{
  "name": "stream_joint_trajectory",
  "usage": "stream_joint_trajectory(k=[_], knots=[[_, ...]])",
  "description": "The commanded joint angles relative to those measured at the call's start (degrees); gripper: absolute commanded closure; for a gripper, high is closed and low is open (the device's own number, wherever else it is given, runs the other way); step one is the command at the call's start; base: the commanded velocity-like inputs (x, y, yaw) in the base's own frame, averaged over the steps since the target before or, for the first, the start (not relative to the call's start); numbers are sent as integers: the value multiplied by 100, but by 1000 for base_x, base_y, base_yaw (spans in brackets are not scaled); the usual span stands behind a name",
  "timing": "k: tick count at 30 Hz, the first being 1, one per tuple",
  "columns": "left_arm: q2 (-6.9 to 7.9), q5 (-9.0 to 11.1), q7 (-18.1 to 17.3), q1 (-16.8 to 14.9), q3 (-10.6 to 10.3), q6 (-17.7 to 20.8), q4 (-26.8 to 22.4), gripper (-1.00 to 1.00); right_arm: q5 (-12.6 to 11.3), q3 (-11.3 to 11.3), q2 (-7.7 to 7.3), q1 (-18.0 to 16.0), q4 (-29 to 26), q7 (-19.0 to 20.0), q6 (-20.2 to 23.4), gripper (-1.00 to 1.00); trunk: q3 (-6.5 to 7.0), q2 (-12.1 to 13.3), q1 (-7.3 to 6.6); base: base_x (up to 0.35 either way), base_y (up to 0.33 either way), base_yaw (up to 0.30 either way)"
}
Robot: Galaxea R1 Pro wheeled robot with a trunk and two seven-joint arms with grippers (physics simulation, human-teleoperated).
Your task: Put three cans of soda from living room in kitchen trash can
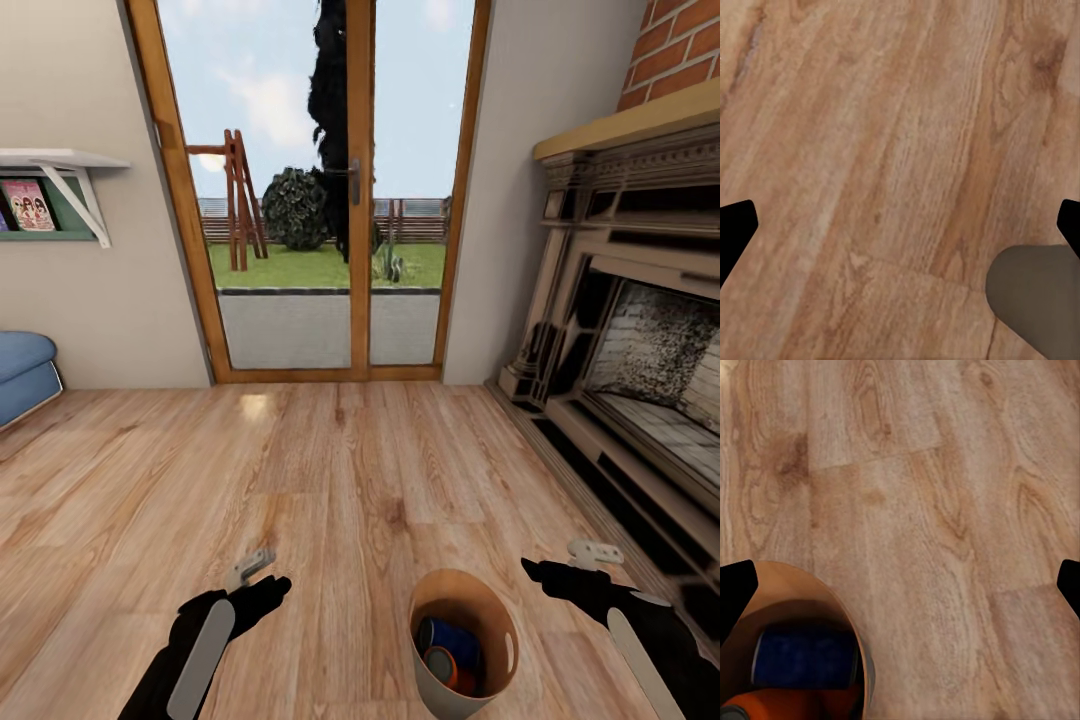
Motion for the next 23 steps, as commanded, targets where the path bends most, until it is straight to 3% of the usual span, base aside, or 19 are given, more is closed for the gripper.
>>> stream_joint_trajectory(k=[1, 23], knots=[[-1, -2, 1, 0, -1, -44, 3, -100, 0, -1, 0, 0, 0, 0, 0, -100, 0, 0, 0, 0, 0, 0], [-2, -23, 8, 8, -1, -164, 58, -100, 0, 3, 0, 0, 1, 0, 0, -100, 0, 0, 0, 0, 0, 0]])
